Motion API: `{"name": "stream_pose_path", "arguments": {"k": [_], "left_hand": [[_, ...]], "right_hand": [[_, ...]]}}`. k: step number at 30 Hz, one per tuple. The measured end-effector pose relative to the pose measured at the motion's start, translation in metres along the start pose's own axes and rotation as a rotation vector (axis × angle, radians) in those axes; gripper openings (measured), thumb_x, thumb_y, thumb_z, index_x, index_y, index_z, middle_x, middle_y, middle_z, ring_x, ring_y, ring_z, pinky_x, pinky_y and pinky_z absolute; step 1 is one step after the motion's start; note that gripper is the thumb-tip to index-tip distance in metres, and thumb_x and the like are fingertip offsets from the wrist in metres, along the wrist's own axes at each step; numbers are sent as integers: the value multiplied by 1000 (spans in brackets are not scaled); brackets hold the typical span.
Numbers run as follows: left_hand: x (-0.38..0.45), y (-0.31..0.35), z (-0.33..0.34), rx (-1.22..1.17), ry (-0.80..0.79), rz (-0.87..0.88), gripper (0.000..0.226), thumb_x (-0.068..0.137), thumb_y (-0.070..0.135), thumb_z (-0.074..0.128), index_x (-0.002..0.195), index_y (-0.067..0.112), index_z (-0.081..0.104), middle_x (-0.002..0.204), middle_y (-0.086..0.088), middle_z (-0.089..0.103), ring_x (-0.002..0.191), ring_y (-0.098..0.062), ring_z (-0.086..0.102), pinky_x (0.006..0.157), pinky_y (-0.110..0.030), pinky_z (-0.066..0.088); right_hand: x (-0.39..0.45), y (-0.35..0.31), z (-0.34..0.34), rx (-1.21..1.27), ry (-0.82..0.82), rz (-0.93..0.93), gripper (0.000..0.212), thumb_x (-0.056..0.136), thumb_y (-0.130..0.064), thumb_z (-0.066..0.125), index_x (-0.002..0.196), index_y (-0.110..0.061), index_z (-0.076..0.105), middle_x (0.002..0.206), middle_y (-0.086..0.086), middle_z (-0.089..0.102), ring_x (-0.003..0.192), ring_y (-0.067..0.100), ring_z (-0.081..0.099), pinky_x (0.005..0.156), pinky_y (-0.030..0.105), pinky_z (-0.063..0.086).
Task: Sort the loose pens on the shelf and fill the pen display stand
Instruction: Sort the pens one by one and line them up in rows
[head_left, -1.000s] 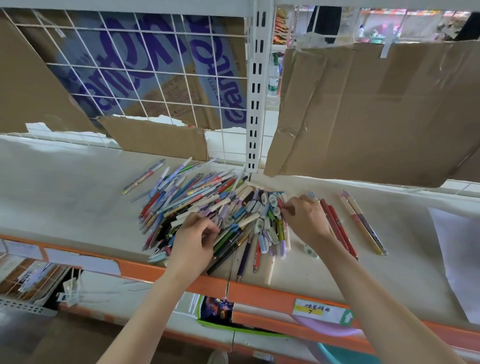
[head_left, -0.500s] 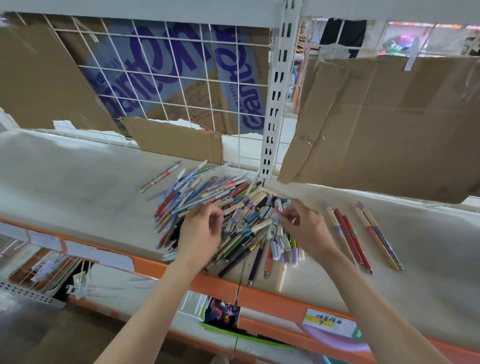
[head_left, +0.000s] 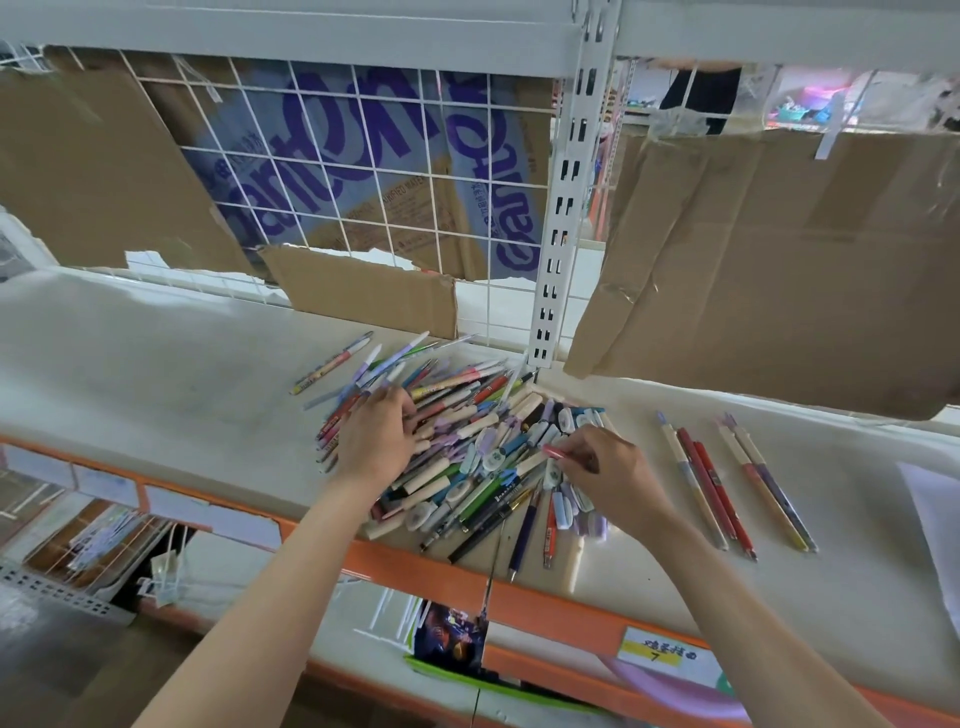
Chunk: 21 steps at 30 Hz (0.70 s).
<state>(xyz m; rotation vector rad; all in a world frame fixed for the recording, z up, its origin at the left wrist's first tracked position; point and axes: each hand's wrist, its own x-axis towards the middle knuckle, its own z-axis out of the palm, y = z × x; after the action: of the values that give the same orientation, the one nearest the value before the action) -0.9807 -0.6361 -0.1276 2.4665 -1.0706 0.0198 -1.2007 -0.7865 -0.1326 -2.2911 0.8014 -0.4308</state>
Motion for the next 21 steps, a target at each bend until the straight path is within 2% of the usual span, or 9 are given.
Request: {"name": "stream_pose_path", "arguments": {"k": [2, 4, 7, 8, 13, 17, 21], "left_hand": [[1, -2, 1, -31, -19, 11, 16, 84, 10, 63, 100, 11, 59, 102, -3, 65, 95, -21, 60, 75, -33, 47], [2, -4, 0, -72, -18, 2, 17, 85, 13, 64, 101, 11, 58, 99, -1, 66, 92, -19, 61, 73, -34, 49], [9, -7, -1, -108, 58, -10, 3, 89, 9, 56, 91, 8, 59, 87, -3, 65, 82, -21, 61, 63, -29, 42], [13, -9, -1, -111, 85, -29, 7, 89, 4, 53, 86, 7, 59, 84, -5, 64, 80, -23, 61, 61, -27, 39], [43, -12, -5, -73, 44, -106, 12, 88, 4, 53, 89, 8, 65, 95, -11, 63, 83, -23, 57, 65, -30, 42], [53, -4, 1, 2, -30, -91, 12, 86, 5, 57, 88, 11, 68, 96, -9, 65, 87, -24, 61, 73, -34, 50], [57, -4, 5, 97, -78, -80, 16, 88, 12, 59, 101, 8, 68, 101, -12, 62, 89, -25, 62, 76, -37, 54]], "right_hand": [[0, -1, -1, -5, -10, 0, 2, 88, -19, 63, 90, -19, 62, 90, -4, 64, 81, 11, 59, 73, 26, 50], [0, -1, -1, -6, -4, 0, 1, 88, -19, 63, 89, -19, 62, 90, -3, 64, 81, 12, 59, 73, 28, 51], [1, -3, -2, -10, -6, 6, 5, 88, -18, 63, 86, -21, 60, 87, -5, 61, 77, 8, 56, 69, 23, 48], [2, -3, -2, -14, -12, 10, 6, 88, -18, 63, 85, -22, 59, 86, -6, 60, 76, 7, 55, 68, 21, 47], [3, -2, -1, -36, -18, 23, 5, 88, -21, 62, 86, -23, 59, 84, -10, 58, 73, 0, 51, 60, 12, 37], [3, -1, -1, -7, -19, 39, 3, 88, -22, 62, 88, -23, 60, 85, -9, 59, 74, -1, 53, 59, 11, 38], [1, 1, -1, 11, -12, 45, 6, 88, -22, 63, 86, -26, 59, 85, -11, 60, 76, -1, 54, 61, 9, 41]]}}
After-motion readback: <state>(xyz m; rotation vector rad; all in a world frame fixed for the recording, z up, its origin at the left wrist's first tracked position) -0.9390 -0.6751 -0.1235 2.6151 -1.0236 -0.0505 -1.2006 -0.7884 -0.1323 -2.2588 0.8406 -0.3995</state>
